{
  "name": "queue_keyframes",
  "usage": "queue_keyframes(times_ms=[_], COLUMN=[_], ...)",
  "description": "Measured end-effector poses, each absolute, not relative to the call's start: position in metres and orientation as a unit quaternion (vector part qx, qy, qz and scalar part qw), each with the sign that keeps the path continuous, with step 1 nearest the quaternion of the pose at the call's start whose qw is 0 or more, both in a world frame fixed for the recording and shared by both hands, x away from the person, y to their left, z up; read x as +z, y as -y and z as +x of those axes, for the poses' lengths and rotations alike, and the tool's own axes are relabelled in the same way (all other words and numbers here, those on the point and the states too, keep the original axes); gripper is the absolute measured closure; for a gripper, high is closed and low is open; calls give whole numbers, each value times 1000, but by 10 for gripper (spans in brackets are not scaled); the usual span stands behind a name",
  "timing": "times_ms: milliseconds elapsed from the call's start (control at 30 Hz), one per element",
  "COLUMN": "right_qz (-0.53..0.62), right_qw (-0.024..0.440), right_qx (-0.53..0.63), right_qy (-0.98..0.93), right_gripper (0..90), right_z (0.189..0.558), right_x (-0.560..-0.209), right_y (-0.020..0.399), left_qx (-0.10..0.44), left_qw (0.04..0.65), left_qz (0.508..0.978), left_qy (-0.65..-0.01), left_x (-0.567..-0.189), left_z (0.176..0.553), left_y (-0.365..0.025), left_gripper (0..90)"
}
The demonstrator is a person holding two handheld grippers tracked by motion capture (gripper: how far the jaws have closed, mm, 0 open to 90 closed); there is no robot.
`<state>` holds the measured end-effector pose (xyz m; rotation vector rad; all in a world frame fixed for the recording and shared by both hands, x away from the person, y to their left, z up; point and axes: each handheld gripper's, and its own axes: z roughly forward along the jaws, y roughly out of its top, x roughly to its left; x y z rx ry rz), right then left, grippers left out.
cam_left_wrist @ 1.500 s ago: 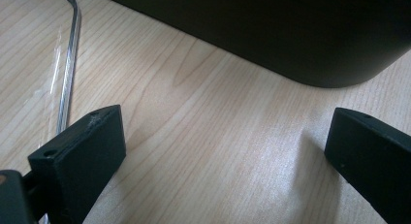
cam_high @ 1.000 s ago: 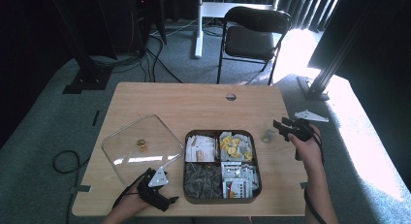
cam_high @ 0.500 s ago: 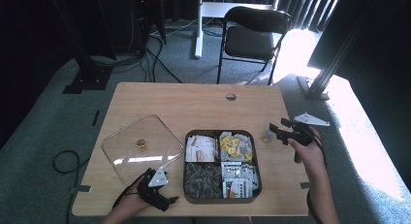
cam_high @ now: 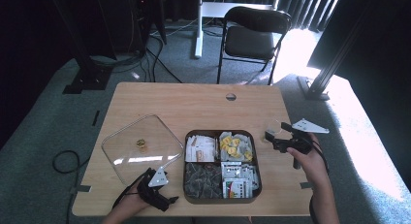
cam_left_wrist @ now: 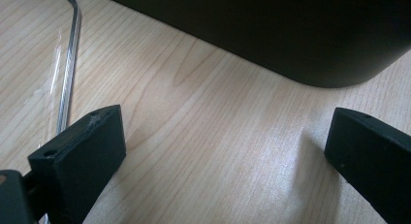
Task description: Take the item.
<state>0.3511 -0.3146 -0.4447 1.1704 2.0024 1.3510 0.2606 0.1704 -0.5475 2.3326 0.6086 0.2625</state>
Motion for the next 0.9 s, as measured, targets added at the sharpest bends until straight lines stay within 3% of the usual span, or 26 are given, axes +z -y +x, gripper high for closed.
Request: queue_keyframes(times_ms=[900], right_qz=[420], right_qw=[208], right_qx=[461], right_qy=[-753], right_gripper=[111], right_z=[320], right_x=[-499], right_y=[320], left_qx=[101], left_qw=[351], left_qz=[901], left_qy=[-235], left_x=[-548], left_z=[261], left_y=[-170], left_gripper=[13])
